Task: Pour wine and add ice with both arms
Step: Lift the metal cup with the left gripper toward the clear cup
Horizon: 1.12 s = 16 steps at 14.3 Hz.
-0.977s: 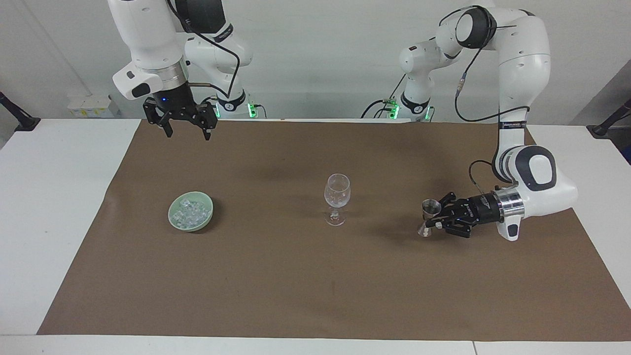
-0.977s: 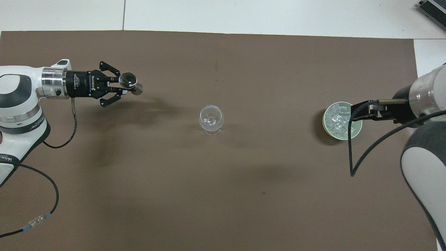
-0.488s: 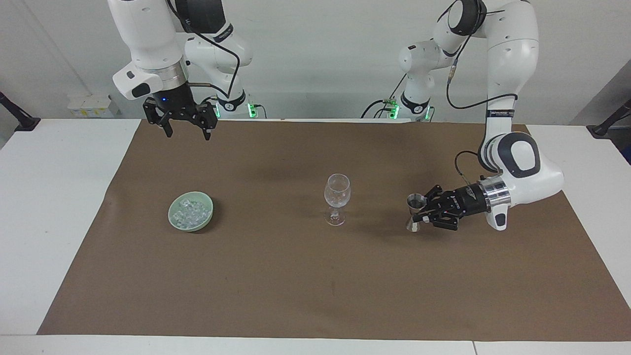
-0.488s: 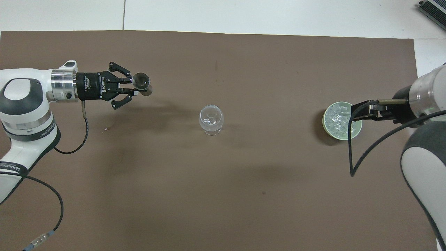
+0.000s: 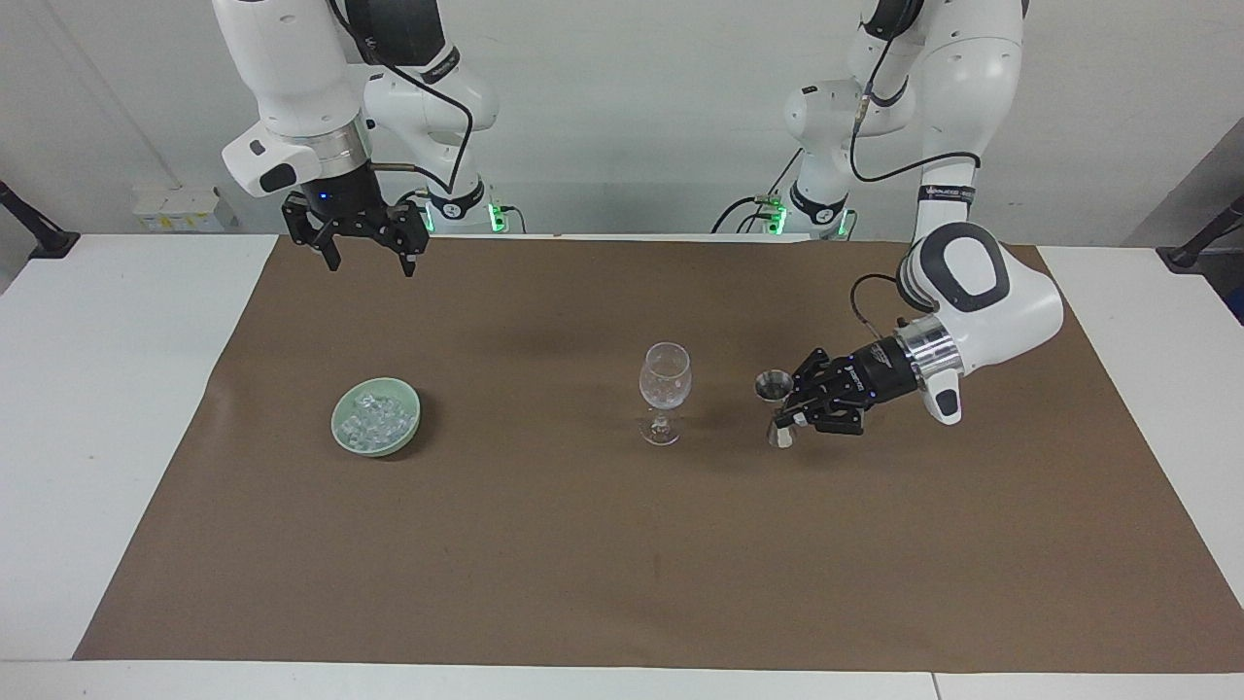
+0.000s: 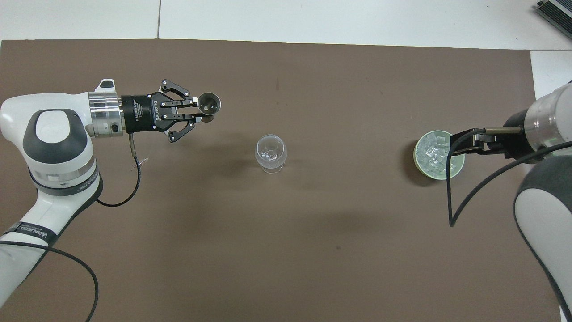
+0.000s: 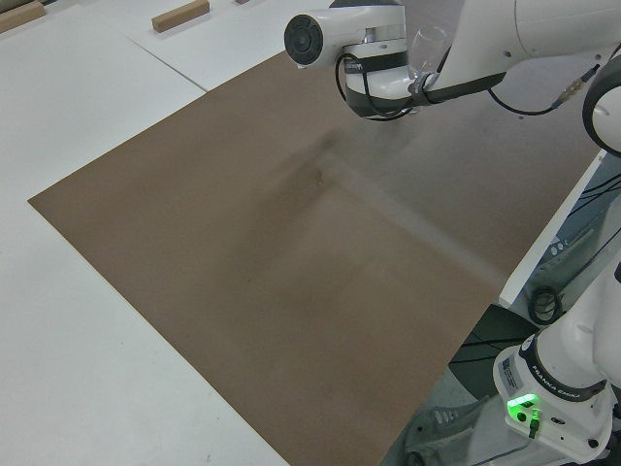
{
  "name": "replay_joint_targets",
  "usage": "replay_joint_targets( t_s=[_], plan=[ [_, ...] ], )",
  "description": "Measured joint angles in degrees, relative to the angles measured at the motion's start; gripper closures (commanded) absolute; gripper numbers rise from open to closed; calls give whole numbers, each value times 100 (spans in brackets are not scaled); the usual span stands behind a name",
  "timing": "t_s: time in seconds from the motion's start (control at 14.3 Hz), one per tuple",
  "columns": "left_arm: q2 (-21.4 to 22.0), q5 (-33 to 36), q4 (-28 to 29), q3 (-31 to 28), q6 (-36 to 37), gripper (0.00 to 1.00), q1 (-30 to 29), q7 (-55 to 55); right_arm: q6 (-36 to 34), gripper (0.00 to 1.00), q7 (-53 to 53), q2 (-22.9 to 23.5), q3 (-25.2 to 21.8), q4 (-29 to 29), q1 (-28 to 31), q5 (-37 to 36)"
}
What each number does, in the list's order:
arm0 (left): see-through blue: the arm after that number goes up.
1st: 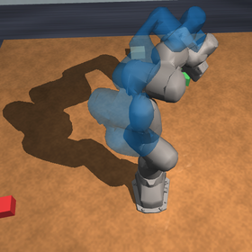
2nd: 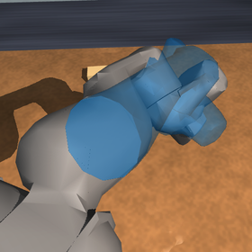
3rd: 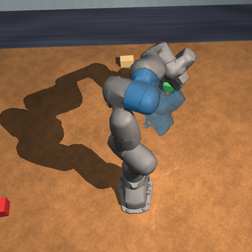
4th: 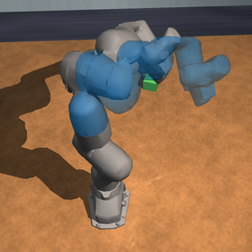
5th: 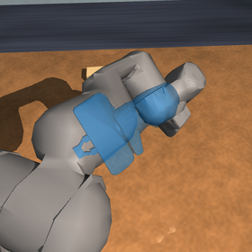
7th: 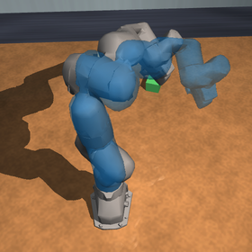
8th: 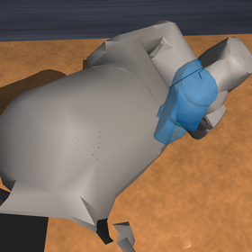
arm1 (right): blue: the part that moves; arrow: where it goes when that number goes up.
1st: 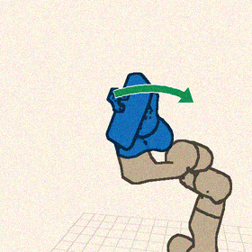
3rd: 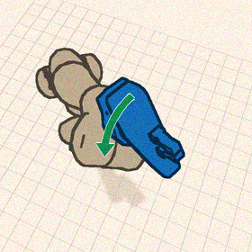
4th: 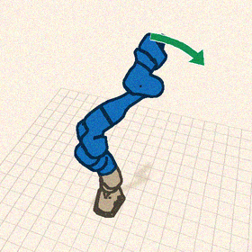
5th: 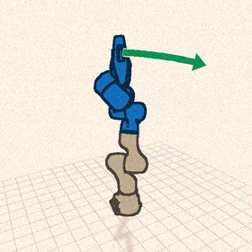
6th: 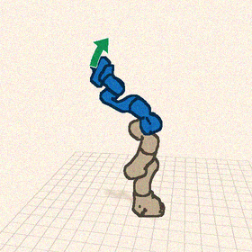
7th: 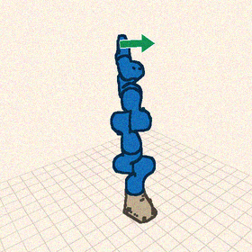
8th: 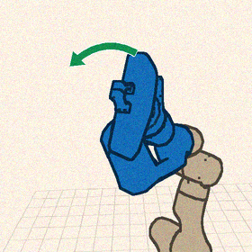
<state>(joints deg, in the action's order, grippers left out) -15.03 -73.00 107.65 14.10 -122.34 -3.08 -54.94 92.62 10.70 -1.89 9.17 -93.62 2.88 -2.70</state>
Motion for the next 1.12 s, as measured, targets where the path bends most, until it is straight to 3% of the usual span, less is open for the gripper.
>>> replay_joint_targets(
  t_s=[0.49, 1.12],
  plan=[
    [387, -3, 497, -12, -317, 100, 111, -46, 0, 0, 0, 0, 0, 0, 0, 0],
    [797, -256, 951, -7, -1369, 100, 716, -47, 0, 0, 0, 0, 0, 0, 0, 0]
  ],
)
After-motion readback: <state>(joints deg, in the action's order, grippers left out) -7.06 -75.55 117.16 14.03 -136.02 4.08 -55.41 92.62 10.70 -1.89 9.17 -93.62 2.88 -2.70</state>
